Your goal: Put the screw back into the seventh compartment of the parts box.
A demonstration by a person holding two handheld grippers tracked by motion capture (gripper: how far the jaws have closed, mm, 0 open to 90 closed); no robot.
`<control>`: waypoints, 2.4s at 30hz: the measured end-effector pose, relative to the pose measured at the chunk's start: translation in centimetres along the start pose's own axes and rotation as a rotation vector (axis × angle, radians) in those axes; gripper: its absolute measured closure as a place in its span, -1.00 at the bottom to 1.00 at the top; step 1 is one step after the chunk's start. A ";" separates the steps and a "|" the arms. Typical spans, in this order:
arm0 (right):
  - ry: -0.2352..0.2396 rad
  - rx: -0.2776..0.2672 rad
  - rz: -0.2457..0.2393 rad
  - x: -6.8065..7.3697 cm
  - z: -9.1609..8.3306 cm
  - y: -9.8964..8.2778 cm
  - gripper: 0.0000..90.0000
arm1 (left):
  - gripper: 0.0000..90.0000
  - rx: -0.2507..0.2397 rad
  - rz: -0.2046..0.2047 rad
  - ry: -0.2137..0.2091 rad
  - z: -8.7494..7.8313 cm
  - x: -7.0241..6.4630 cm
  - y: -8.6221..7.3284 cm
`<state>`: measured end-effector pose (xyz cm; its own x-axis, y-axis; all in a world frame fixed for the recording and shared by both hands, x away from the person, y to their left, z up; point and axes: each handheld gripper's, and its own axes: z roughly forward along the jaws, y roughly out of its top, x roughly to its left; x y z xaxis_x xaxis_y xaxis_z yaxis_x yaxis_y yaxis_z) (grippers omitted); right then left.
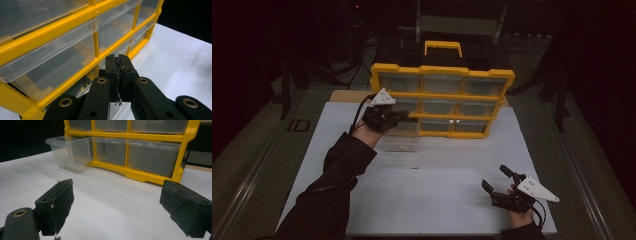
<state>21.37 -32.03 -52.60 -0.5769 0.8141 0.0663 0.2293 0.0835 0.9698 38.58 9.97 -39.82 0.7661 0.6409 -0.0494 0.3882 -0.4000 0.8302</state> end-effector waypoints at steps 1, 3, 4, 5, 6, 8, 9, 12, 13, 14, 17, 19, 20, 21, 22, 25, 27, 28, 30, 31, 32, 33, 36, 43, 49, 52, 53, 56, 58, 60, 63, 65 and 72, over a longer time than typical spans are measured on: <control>0.000 0.000 0.000 0.0 0.0 0.0 -0.74 | 0.92 0.004 -0.001 0.007 0.1 0.0 -0.1; 0.001 0.000 0.000 0.0 0.0 0.0 -0.74 | 0.92 0.009 -0.016 0.012 0.5 0.1 -0.2; 0.002 -0.001 -0.001 0.0 0.0 0.0 -0.74 | 0.92 0.013 -0.016 0.015 0.6 0.2 -0.3; 0.002 0.000 0.000 0.0 0.0 0.0 -0.74 | 0.92 0.018 -0.022 0.023 0.8 0.3 -0.4; 0.002 0.000 0.001 0.0 0.0 0.0 -0.74 | 0.92 0.023 -0.028 0.021 0.9 0.3 -0.5; 0.002 -0.002 0.000 0.0 0.0 0.0 -0.74 | 0.92 0.035 -0.037 0.026 1.3 0.5 -0.8; 0.001 -0.002 0.000 0.0 0.0 0.0 -0.74 | 0.92 0.049 -0.036 0.023 1.5 0.6 -1.0; 0.001 -0.002 0.001 -0.1 0.0 0.0 -0.74 | 0.92 0.073 -0.044 0.022 2.0 0.7 -1.4; 0.001 -0.002 0.000 -0.1 0.0 0.0 -0.74 | 0.92 0.080 -0.046 0.022 2.2 0.7 -1.6; 0.002 -0.002 0.001 0.0 0.0 0.0 -0.74 | 0.92 0.084 -0.047 0.021 2.3 0.7 -1.7; 0.003 -0.002 0.000 0.0 0.0 0.0 -0.74 | 0.92 0.110 -0.051 0.019 2.9 0.6 -2.2; 0.002 -0.002 0.000 0.0 0.0 0.0 -0.74 | 0.92 0.118 -0.056 0.020 3.1 0.7 -2.5; 0.002 -0.002 0.002 -0.1 0.0 0.0 -0.74 | 0.92 0.124 -0.060 0.017 3.2 0.7 -2.6; 0.002 -0.002 0.002 -0.1 0.0 0.0 -0.74 | 0.92 0.134 -0.061 0.018 3.3 0.7 -2.7; 0.002 -0.002 0.001 -0.1 0.0 0.0 -0.74 | 0.92 0.140 -0.058 0.020 3.4 0.8 -2.8; 0.003 -0.001 -0.001 0.0 0.0 0.0 -0.74 | 0.92 0.164 -0.053 0.023 3.8 0.7 -3.1; 0.003 -0.002 0.000 0.0 0.0 0.0 -0.74 | 0.92 0.176 -0.057 0.021 4.0 0.7 -3.2; 0.002 -0.002 0.000 -0.1 0.0 0.0 -0.74 | 0.92 0.180 -0.058 0.022 4.1 0.7 -3.2; 0.002 -0.002 0.000 -0.1 0.0 0.0 -0.74 | 0.92 0.198 -0.052 0.022 4.3 0.7 -3.4; 0.002 -0.002 0.000 -0.1 0.0 0.0 -0.74 | 0.92 0.204 -0.058 0.019 4.5 0.7 -3.4; 0.002 -0.002 0.000 -0.1 0.0 0.0 -0.74 | 0.92 0.211 -0.062 0.014 4.7 0.7 -3.4; 0.003 -0.002 -0.001 -0.1 0.0 0.0 -0.74 | 0.91 0.236 -0.064 0.008 4.9 0.7 -3.5; 0.003 -0.002 -0.001 -0.1 -0.1 0.0 -0.74 | 0.91 0.267 -0.055 0.009 5.3 0.7 -3.7; 0.003 -0.003 0.000 -0.1 -0.1 0.0 -0.74 | 0.91 0.282 -0.057 0.008 5.9 0.6 -4.0; 0.004 -0.003 0.000 -0.1 0.0 0.0 -0.74 | 0.66 0.283 -0.088 0.016 5.8 0.8 -3.8; 0.003 -0.003 0.001 -0.1 -0.1 0.0 -0.74 | 0.38 0.266 -0.101 0.019 5.5 0.8 -3.7; 0.003 -0.004 0.000 -0.1 -0.1 0.0 -0.74 | 0.31 0.254 -0.111 0.007 5.3 0.8 -3.6; 0.004 -0.003 0.000 -0.1 0.0 0.0 -0.74 | 0.09 0.235 -0.116 0.005 4.8 0.7 -3.3; 0.004 -0.002 -0.001 -0.1 -0.1 0.0 -0.74 | -0.03 0.223 -0.118 0.005 4.5 0.7 -3.1; 0.004 -0.003 -0.002 -0.1 -0.1 0.0 -0.74 | -0.17 0.215 -0.113 0.000 4.1 0.6 -2.9; 0.003 -0.002 0.000 -0.1 -0.1 0.0 -0.74 | -0.33 0.192 -0.109 -0.016 3.5 0.4 -2.8; 0.003 -0.002 -0.001 -0.1 -0.1 0.0 -0.74 | -0.52 0.191 -0.109 -0.024 3.4 0.3 -2.8; 0.004 -0.001 -0.002 0.0 -0.1 0.0 -0.74 | -0.81 0.193 -0.083 -0.061 2.4 -0.5 -3.0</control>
<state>21.35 -32.09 -52.57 -0.5804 0.8117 0.0655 0.2273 0.0843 0.9702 38.24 9.29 -43.60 0.7546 0.6384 -0.1517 0.5376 -0.4689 0.7008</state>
